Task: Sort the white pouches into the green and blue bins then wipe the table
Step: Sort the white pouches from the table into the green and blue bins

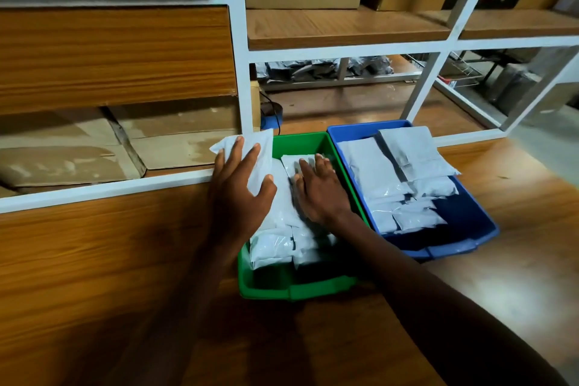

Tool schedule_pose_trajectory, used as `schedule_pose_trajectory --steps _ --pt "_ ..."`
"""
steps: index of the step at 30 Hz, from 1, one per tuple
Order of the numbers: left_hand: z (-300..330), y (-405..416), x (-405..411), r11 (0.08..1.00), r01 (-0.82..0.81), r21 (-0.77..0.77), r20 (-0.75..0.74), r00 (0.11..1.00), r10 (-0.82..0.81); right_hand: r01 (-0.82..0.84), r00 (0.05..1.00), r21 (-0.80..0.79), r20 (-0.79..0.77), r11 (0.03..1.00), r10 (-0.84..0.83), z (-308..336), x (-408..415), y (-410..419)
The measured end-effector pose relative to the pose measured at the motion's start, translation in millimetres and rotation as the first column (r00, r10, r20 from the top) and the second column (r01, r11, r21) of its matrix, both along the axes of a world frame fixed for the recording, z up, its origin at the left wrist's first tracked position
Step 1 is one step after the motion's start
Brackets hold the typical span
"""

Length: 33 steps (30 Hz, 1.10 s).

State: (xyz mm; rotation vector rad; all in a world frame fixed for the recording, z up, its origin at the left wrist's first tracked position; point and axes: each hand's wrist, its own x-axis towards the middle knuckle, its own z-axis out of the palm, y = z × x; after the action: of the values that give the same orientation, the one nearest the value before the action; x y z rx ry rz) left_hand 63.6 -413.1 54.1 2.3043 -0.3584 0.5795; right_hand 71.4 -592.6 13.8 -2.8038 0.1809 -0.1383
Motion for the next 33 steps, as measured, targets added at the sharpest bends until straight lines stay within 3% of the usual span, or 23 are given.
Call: schedule_pose_trajectory --steps 5,9,15,25,33 --pt "-5 -34 11 0.996 0.048 0.079 -0.058 0.997 -0.043 0.011 0.993 0.065 0.119 0.998 -0.018 27 -63 -6" --pt "-24 -59 29 0.960 0.130 0.248 -0.191 0.978 -0.083 0.032 0.996 0.063 0.076 0.997 -0.037 26 -122 -8" --pt "-49 -57 47 0.850 0.070 0.522 -0.321 0.940 0.120 0.054 0.990 0.027 0.127 0.998 -0.057 -3 -148 -14" --pt "-62 -57 49 0.851 0.174 0.495 -0.513 0.850 0.124 0.053 0.981 0.027 0.184 0.998 -0.057 -8 -152 -12" --pt "-43 -52 40 0.808 0.153 0.569 -0.362 0.929 0.079 0.069 0.976 0.059 0.205 0.996 -0.080 -6 -151 -11"
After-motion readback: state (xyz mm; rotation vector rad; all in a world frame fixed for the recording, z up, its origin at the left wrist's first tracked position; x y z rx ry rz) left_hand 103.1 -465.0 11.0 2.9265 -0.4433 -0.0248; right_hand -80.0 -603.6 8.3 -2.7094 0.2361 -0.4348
